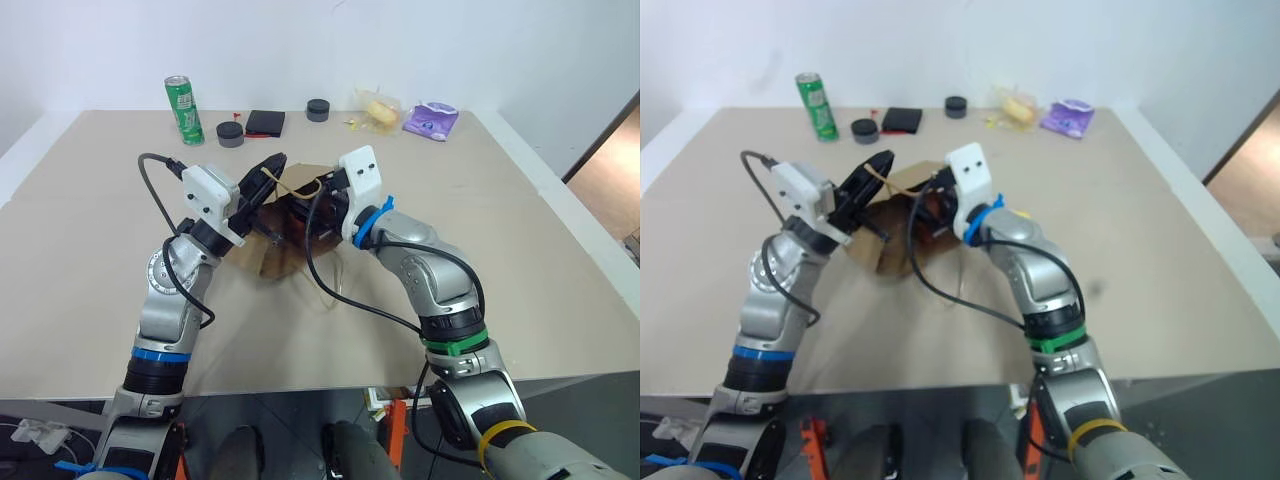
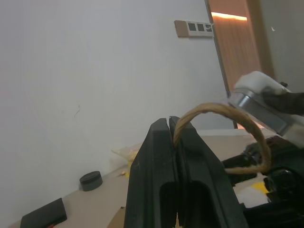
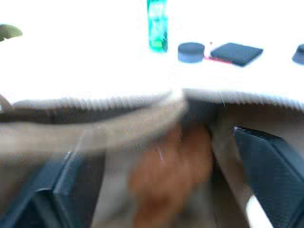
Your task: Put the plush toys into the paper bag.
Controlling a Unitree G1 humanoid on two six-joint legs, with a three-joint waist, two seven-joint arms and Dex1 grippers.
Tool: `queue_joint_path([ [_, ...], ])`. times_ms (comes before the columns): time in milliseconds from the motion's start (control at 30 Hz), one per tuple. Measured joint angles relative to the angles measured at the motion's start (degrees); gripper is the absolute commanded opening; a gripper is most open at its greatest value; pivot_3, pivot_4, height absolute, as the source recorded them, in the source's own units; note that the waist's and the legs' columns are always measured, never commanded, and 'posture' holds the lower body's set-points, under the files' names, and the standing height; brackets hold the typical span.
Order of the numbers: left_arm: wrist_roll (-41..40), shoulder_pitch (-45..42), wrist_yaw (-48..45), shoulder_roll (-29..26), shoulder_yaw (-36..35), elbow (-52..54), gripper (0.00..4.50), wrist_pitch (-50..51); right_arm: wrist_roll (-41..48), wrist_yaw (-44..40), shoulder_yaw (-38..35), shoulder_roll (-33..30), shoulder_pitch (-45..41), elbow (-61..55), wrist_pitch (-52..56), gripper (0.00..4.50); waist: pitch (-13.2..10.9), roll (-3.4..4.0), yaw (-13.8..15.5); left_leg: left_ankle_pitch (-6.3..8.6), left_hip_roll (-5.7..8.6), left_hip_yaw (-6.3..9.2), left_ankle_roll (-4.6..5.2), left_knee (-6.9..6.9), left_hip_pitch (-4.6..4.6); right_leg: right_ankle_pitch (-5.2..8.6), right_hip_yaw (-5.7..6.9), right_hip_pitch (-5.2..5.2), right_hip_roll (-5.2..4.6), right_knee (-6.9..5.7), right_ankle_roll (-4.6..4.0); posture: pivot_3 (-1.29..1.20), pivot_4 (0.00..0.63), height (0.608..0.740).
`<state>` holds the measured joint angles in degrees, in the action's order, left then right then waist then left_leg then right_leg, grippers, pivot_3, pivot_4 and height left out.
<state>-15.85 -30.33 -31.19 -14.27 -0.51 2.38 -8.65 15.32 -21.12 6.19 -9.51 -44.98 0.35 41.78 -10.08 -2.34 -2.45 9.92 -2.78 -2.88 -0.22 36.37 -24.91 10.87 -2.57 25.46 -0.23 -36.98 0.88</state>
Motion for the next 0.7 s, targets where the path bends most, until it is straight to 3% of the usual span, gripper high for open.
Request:
queue_joint_path([
  [167, -0.6, -1.5, 0.8, 0.5, -0.5, -1.4, 0.00, 0.5, 2.7, -7.7, 1.1, -7.3, 2.4, -8.5, 2.5, 4.47, 0.0, 0.01, 0.1, 0.04, 0.03, 0.02, -0.01, 0.00, -0.06, -0.05, 0.01, 0.00, -0.04, 0.01, 0.21, 0.00, 0.150, 0.740],
  [233, -1.0, -2.3, 1.0, 0.3, -1.2, -1.9, 0.00, 1.0, 7.1, -14.7, -1.4, -16.0, 7.2, -16.4, 4.1, 4.47, 0.0, 0.00, 0.9, 0.13, 0.09, 0.07, -0.07, 0.01, -0.10, 0.07, 0.09, -0.02, -0.14, 0.07, 0.27, 0.00, 0.150, 0.740],
  [300, -1.5, -2.6, 1.3, 0.1, -2.4, -2.4, 0.00, 1.4, 10.4, -17.8, -6.5, -20.8, 10.5, -18.8, 5.8, 4.47, 0.0, 0.00, 1.0, 0.16, 0.11, 0.00, -0.08, 0.01, -0.10, 0.08, 0.02, -0.01, -0.16, 0.09, 0.28, 0.00, 0.150, 0.740],
  [533, -2.1, -3.4, 1.1, 0.2, -2.6, -4.4, 0.00, 1.6, 5.5, -10.3, -11.6, -23.1, 11.1, -7.3, 4.4, 4.47, 0.0, -0.02, 0.7, 0.16, 0.07, -0.06, -0.07, 0.02, 0.16, 0.12, -0.05, -0.13, -0.06, 0.08, -0.03, 0.00, 0.150, 0.740],
  [700, -2.2, -5.0, 0.6, 0.4, -2.6, -6.5, 0.00, 1.5, -0.9, -5.2, -8.2, -17.5, 9.7, 9.2, -1.6, 4.47, 0.0, -0.01, 0.3, 0.16, 0.06, -0.07, -0.07, 0.01, 0.16, -0.03, -0.16, -0.12, 0.04, 0.06, 0.21, 0.00, 0.150, 0.740],
])
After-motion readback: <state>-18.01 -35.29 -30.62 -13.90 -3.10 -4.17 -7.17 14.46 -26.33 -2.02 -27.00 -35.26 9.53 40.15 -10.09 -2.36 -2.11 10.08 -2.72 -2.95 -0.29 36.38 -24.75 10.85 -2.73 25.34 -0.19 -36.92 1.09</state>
